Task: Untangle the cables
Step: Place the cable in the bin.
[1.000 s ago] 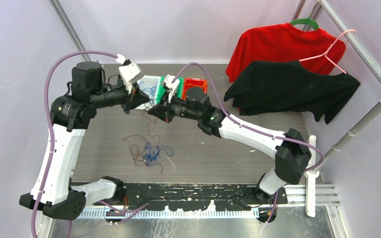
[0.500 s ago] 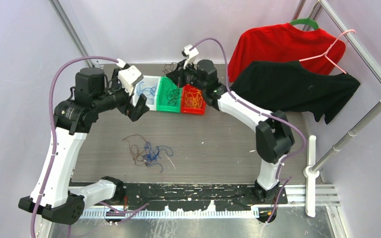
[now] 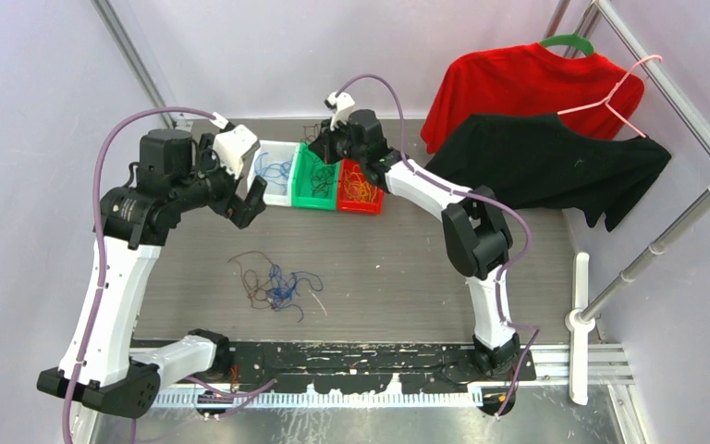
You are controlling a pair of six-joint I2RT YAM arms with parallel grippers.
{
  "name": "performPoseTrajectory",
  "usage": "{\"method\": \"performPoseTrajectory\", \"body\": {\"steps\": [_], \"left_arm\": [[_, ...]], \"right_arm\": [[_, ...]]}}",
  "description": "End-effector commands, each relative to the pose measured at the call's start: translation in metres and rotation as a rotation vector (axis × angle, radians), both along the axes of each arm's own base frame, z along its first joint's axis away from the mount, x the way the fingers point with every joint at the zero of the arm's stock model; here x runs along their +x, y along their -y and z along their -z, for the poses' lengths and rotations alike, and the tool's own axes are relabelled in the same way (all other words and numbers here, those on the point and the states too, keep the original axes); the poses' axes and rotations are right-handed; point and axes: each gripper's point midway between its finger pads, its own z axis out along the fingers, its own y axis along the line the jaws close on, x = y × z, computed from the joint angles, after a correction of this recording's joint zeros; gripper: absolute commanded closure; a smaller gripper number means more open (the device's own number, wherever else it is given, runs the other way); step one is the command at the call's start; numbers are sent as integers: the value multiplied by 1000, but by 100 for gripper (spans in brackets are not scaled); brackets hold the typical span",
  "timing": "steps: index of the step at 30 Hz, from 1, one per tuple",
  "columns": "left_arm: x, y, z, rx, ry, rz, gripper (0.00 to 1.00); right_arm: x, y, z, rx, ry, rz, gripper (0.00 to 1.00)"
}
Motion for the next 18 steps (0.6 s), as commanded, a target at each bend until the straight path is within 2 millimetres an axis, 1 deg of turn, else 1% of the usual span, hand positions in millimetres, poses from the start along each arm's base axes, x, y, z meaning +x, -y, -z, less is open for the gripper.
{"method": "performPoseTrajectory", "body": {"steps": [1, 3, 7, 9, 10, 12, 13, 16, 18], "left_arm": [[3, -5, -9, -6, 24, -25, 0], [1, -6, -10, -7, 27, -28, 1], [1, -11, -8, 1, 25, -45, 1], [4, -14, -5, -2, 11, -65, 0], [6, -17, -4, -4, 0, -79, 1], [9, -20, 0, -4, -24, -90, 1], [9, -22, 1, -1, -33, -88, 1], [13, -30, 12, 16, -62, -91, 1], [13, -36, 20, 24, -91, -94, 0]], "right_arm": [[11, -6, -25, -27, 60, 2, 99], [13, -5, 5, -112, 18, 13, 99], [7, 1, 48, -258, -30, 44, 99], [7, 5, 62, -295, -57, 68, 94], [7, 6, 65, -300, -69, 78, 88], [6, 6, 65, -303, -82, 85, 74], [6, 5, 63, -302, -80, 86, 69], [4, 3, 42, -278, -49, 81, 61], [4, 4, 27, -260, -26, 87, 58]]}}
